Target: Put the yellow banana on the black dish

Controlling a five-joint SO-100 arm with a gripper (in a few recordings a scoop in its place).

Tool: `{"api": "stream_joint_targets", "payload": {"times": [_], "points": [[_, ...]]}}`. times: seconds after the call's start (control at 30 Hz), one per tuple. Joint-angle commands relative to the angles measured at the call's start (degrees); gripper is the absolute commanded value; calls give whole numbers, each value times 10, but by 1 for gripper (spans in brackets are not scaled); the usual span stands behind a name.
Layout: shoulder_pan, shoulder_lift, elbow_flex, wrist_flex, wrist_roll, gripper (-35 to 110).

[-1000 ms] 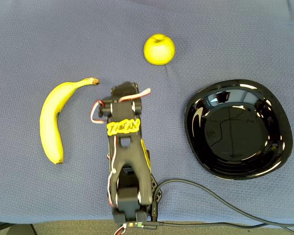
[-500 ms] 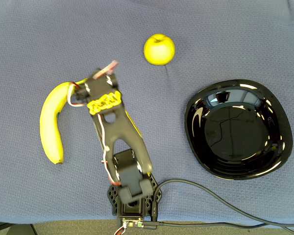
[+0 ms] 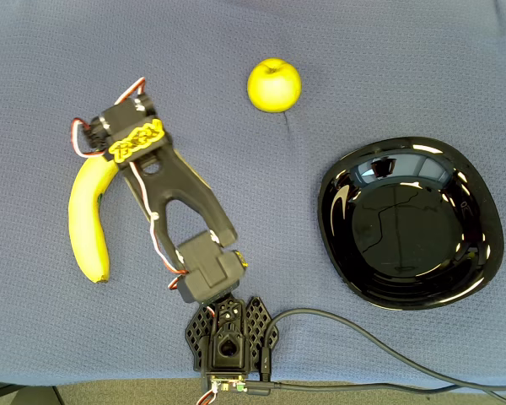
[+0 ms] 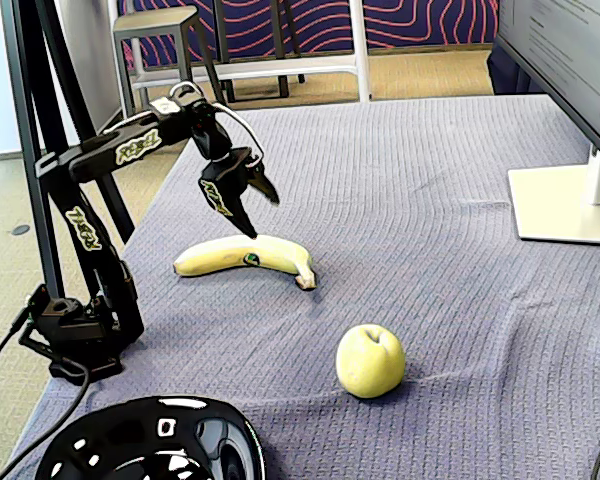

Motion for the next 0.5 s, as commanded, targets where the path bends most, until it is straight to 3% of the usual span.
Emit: {"api": "stream_joint_targets", "payload": {"times": [0.0,0.47], "points": [[-10,-25,-35,5,49,22],[-62,-129,-93,-24,119,29]]}}
